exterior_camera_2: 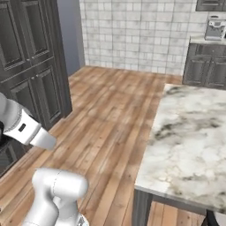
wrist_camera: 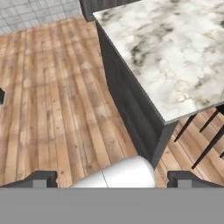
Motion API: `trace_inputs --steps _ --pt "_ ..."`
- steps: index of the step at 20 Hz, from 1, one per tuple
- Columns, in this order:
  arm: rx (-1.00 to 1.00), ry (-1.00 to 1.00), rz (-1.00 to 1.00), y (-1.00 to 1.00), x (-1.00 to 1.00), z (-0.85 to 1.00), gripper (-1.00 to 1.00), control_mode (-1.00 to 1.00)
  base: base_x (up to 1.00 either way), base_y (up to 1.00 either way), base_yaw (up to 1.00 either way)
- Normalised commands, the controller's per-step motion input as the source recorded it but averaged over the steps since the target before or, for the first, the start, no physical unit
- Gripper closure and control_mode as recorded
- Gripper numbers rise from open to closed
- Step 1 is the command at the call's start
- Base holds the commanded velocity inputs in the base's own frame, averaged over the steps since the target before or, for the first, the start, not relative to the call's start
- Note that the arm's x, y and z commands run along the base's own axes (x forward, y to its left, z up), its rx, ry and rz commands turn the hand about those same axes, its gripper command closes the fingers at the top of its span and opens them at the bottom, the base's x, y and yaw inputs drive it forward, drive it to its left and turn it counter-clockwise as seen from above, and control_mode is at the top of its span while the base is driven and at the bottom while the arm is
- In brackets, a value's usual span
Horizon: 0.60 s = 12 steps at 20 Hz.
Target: Place the condiment bottle and ketchup from the counter to the top shelf of the fridge. If the existing items in the fridge are on the top shelf, move them to other shelves.
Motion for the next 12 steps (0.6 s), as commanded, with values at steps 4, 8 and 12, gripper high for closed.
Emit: trace_inputs --steps 4,8,12 --pt "0.00 0.00 0.00 0.00 0.00 0.00 -1.00 1.00 0.27 0.25 0.05" --pt "0.00 0.00 0.00 0.00 0.00 0.00 -1.00 1.00 0.98 -0.19 0.00" --pt "0.00 0.00 0.00 0.00 0.00 0.00 -1.00 1.00 1.00 -0.32 0.00"
